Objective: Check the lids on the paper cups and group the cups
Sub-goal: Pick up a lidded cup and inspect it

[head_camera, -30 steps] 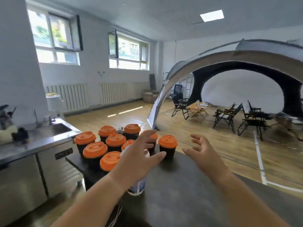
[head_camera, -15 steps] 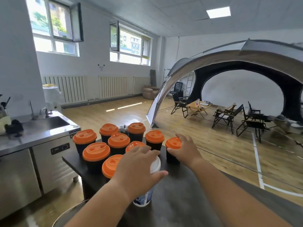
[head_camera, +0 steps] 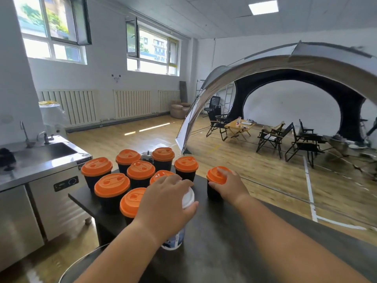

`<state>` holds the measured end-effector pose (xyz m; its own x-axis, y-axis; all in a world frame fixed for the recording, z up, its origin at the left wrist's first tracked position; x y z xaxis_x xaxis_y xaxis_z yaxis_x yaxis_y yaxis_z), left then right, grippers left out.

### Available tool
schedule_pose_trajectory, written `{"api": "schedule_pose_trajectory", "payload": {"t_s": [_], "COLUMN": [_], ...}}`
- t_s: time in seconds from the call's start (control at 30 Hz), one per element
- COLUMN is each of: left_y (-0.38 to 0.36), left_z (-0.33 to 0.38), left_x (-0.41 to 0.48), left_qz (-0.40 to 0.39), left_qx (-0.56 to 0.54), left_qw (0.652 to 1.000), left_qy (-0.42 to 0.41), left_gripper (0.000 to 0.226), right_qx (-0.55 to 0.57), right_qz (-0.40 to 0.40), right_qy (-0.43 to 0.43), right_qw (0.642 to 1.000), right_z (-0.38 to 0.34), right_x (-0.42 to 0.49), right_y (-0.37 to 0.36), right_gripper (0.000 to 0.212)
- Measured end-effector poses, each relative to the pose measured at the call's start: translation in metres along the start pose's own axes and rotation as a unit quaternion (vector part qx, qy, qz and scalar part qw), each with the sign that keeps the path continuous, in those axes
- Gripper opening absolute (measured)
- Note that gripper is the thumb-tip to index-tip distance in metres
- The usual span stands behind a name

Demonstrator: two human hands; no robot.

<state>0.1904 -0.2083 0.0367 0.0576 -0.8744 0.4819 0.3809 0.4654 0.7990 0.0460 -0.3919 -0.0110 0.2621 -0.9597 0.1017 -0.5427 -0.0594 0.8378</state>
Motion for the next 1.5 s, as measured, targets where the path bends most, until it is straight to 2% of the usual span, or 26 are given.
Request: {"api": "schedule_pose_trajectory", "payload": {"t_s": [0.1,0.2,0.47,0.67,0.9,1.03,1.3,1.4,1.5], "left_y": [-0.002,-0.014,-0.079,-0.142,-0.209,-0.228,-0.242,-0.241,-0.238], "left_z": [0.012,0.056,0.262,0.413,0.535,0.563,0.560,0.558,0.558], "left_x": [0.006,0.018,0.045,0.034,0.011,0.002,-0.001,0.000,0.001], "left_qz": [-0.002,0.005,-0.032,-0.074,-0.119,-0.123,-0.130,-0.130,-0.133], "left_qx": [-0.002,-0.005,-0.064,-0.088,-0.103,-0.079,-0.066,-0.063,-0.012], "left_qw": [1.000,1.000,0.990,0.972,0.957,0.956,0.967,0.968,0.969], "left_qy": [0.010,-0.012,-0.125,-0.204,-0.242,-0.253,-0.209,-0.204,-0.207], "left_gripper": [0.050,0.051,0.051,0.051,0.048,0.051,0.056,0.068,0.081], "right_qx": [-0.009,-0.010,-0.020,-0.059,-0.063,-0.060,-0.067,-0.044,-0.035], "right_qz": [0.002,0.025,0.098,0.145,0.146,0.128,0.115,0.130,0.146], "right_qy": [0.017,0.018,-0.019,-0.098,-0.172,-0.194,-0.190,-0.190,-0.195], "right_qw": [1.000,0.999,0.995,0.983,0.972,0.971,0.973,0.972,0.969], "right_z": [0.015,0.050,0.199,0.342,0.464,0.502,0.525,0.527,0.529], "right_x": [-0.022,-0.050,-0.157,-0.263,-0.357,-0.386,-0.400,-0.403,-0.405], "right_y": [0.026,0.072,0.220,0.330,0.388,0.386,0.369,0.367,0.368], "right_gripper": [0.071,0.071,0.071,0.070,0.073,0.077,0.082,0.090,0.098]}}
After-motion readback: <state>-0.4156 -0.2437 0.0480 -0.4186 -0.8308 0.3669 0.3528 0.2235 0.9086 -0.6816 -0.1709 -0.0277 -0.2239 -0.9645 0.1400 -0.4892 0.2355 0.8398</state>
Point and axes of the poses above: each hand's wrist, its own x-axis towards the middle knuckle, its own y-axis out of the back of the hand, z = x × y, the point moved 4 cm from there along x, towards the middle knuckle, and after that the axes turned 9 degrees about -x, right-handed, at the moved point
